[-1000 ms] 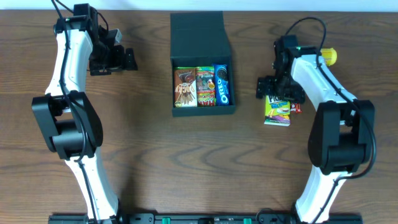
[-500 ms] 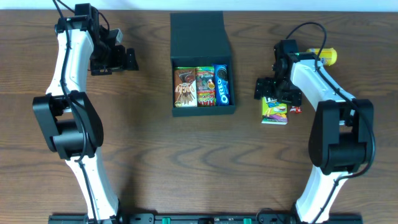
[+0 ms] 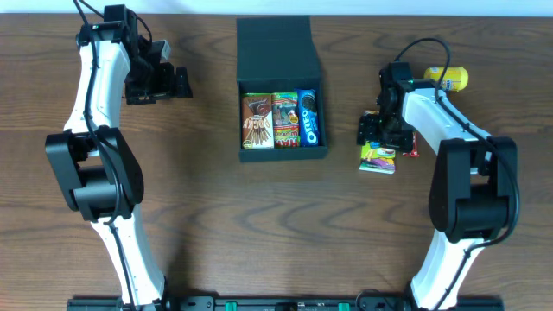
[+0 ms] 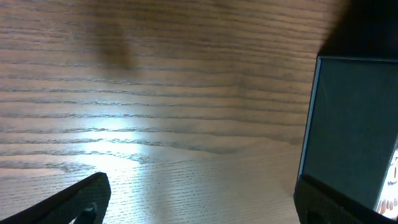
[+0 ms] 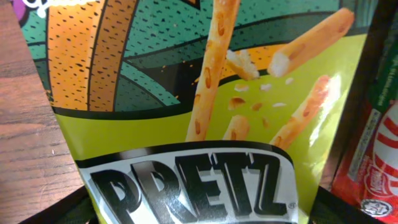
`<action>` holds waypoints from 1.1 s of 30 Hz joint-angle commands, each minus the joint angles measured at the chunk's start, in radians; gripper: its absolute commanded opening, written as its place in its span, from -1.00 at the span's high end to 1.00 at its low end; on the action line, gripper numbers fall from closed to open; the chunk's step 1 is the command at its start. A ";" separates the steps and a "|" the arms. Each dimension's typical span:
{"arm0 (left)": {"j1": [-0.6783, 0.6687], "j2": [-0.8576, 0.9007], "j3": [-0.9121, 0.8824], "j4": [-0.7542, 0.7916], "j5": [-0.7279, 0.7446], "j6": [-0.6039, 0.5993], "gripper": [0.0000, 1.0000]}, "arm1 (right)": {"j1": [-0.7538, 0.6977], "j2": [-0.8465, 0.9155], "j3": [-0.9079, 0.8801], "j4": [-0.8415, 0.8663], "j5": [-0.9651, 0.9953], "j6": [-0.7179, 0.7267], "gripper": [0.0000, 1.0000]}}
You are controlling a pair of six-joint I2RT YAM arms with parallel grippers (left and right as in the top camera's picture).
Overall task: Pack container
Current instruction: 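Grasp the green Pretz box with the right gripper and lift it, then carry the Pretz box with the right gripper over the box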
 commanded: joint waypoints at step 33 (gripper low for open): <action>-0.001 -0.027 0.022 -0.031 -0.071 0.014 -0.91 | 0.469 0.017 0.467 -0.008 -0.135 0.122 -0.39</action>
